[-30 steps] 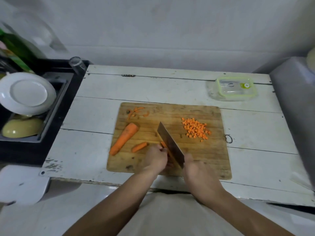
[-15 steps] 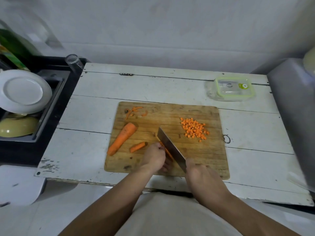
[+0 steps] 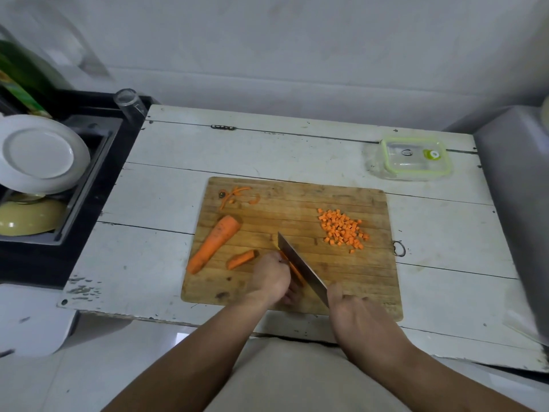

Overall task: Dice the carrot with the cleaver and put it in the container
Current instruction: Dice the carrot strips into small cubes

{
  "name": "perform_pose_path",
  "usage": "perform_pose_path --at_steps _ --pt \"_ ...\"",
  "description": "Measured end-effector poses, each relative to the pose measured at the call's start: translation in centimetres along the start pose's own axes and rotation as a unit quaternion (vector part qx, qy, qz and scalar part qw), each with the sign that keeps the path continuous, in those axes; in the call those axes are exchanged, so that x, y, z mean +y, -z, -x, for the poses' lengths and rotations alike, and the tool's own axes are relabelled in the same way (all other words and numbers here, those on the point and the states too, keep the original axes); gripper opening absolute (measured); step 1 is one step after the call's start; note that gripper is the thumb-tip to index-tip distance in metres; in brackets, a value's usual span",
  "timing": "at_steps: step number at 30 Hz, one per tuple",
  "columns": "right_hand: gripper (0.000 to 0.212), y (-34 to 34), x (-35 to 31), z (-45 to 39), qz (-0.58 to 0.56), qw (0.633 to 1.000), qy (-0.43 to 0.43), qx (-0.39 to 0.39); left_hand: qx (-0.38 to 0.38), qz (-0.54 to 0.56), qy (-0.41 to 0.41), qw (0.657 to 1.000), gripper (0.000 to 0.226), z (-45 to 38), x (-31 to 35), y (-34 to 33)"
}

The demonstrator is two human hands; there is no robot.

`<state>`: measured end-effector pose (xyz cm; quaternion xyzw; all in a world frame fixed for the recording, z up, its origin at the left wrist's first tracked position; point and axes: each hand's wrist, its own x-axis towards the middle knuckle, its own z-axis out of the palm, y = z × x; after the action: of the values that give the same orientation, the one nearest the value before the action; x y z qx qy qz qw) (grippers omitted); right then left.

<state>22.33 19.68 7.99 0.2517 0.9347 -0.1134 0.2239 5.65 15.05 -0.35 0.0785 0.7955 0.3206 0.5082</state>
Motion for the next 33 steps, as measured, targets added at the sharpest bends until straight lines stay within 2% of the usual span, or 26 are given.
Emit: perform_pose_path --at_steps 10,15,21,26,31,33 --pt "0.044 -2.1 -0.3 -3.7 -0.008 1.0 -0.028 -0.001 -0.02 0.017 0.005 1.0 0.032 -0.3 0.1 0.1" --pt "0.032 -2.3 -1.3 -5.4 0.001 0.998 -0.005 0.059 -0.025 0.007 -0.008 1.0 0.034 0.2 0.4 0.5" --pt "0.016 -2.7 0.1 -5.4 -0.125 0.989 -0.054 0.064 -0.016 0.007 -0.003 1.0 0.027 0.6 0.2 0.5" --pt "0.014 -3.6 3.9 -4.7 -0.338 0.932 -0.087 0.099 -0.008 -0.007 -0.004 1.0 0.027 0.9 -1.3 1.9" --pt "0.005 -3.3 5.6 -3.8 -0.488 0.865 -0.109 0.045 0.032 0.033 0.011 0.999 0.018 1.1 -2.2 3.0" --pt "0.005 -2.6 5.9 -3.4 -0.562 0.817 -0.123 0.022 0.064 0.077 -0.015 0.995 0.017 1.5 -1.8 3.2"
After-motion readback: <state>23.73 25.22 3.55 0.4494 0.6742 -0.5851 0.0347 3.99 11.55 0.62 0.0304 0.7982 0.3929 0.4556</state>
